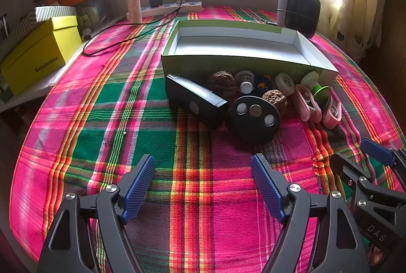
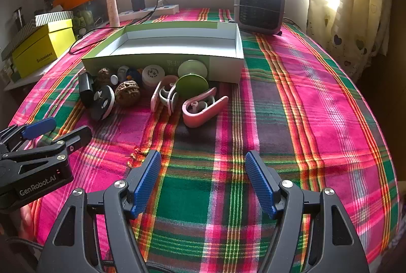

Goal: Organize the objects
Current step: 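Move the left tool toward the black rectangular device in front of the box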

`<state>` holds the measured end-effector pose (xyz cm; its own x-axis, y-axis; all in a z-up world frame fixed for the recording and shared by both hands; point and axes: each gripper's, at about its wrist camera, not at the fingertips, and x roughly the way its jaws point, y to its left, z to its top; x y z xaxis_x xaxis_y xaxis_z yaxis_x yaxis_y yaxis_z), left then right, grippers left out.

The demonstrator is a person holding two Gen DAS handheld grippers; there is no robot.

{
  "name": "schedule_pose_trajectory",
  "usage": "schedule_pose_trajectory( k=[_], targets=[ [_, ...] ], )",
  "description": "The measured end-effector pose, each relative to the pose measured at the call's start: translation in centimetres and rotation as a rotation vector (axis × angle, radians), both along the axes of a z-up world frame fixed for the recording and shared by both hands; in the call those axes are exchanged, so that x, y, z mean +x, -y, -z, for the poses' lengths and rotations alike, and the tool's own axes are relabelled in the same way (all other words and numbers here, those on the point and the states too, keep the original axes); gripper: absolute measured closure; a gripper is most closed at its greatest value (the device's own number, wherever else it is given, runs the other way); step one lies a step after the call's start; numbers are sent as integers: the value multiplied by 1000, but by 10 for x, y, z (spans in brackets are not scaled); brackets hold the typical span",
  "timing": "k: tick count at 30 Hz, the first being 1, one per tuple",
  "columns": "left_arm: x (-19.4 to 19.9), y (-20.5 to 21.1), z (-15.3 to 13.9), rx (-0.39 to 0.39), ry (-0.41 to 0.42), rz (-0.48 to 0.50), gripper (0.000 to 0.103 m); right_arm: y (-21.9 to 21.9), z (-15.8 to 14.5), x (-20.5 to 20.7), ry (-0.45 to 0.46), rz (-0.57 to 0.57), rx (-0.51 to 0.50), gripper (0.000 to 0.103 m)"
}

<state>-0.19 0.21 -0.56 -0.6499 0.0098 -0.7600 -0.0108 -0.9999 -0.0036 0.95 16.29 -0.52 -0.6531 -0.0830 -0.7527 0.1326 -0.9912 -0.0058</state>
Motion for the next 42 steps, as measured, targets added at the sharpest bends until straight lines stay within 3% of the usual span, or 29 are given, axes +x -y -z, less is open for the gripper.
schedule_pose_trajectory(
  k=[15,20,26,42],
  targets=[
    [-2,0,1,1,2,10,25,0,0,-1,3,-10,0,34],
    [-1,4,0,12,1,43,25,-10,-2,-3,10,-33,-44,34],
    [-2,14,-5,61,2,65,25,-21,-3,-9,14,9,-75,34],
    [-21,36,-15,145,8,24,25,-17,-9,-29,2,-12,-92,34]
  ],
)
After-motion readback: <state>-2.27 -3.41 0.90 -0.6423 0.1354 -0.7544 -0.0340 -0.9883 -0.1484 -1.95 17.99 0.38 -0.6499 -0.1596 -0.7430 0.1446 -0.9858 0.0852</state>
